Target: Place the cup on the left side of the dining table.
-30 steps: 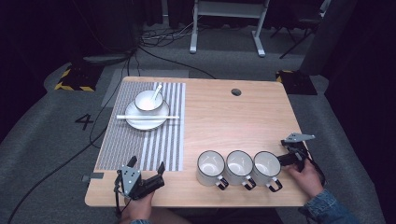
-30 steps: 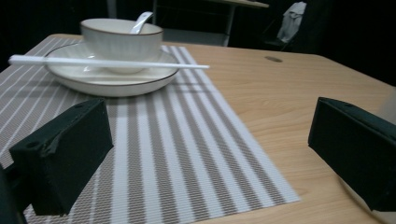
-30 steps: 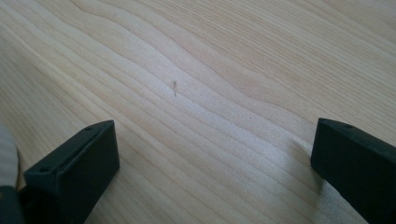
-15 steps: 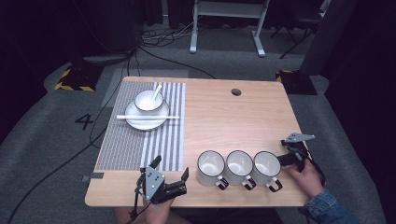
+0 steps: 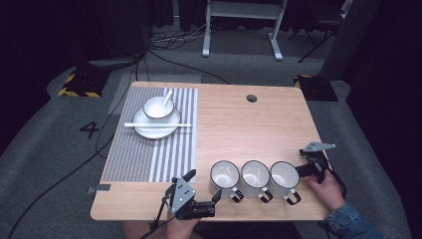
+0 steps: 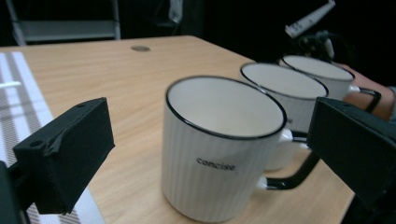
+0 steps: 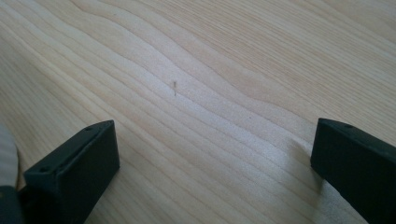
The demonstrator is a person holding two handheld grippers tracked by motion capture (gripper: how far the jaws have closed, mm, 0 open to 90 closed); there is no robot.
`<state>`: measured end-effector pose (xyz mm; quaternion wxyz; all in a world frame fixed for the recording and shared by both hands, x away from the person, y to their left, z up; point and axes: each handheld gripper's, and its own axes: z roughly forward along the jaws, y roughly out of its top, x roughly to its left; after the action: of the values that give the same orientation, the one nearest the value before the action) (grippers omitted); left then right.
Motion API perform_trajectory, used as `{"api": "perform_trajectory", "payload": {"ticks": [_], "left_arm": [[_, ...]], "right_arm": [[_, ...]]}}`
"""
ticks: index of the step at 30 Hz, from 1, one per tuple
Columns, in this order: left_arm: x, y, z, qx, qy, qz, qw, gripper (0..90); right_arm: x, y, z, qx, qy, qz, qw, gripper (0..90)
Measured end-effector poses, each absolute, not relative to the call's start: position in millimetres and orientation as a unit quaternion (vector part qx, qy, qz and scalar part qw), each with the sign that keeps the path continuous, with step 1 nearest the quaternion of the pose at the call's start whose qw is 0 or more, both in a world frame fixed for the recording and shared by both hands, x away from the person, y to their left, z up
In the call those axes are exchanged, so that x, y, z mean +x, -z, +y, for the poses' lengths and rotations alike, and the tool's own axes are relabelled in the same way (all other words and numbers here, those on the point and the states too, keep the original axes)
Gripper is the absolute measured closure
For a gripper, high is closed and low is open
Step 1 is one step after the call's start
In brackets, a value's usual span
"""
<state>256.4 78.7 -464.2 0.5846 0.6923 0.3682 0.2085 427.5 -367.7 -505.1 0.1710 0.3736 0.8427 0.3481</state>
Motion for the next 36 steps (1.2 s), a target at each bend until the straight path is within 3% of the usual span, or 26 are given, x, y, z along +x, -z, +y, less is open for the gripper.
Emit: {"api": "perform_trajectory", "payload": {"ticks": [20,36], "left_arm": [[288.1,491.2,46.1,0.785,-0.139,0.374,0.475,1.8],[317.1,500.4,26.3,0.812,-0.087,0.398,0.418,0.0]], "right_arm": [[427.4,505.0,-367.7,0.374,-0.348,0.843,0.171,1.2],[427.3,505.0,-367.5,0.375,-0.348,0.842,0.17,1.2]]}}
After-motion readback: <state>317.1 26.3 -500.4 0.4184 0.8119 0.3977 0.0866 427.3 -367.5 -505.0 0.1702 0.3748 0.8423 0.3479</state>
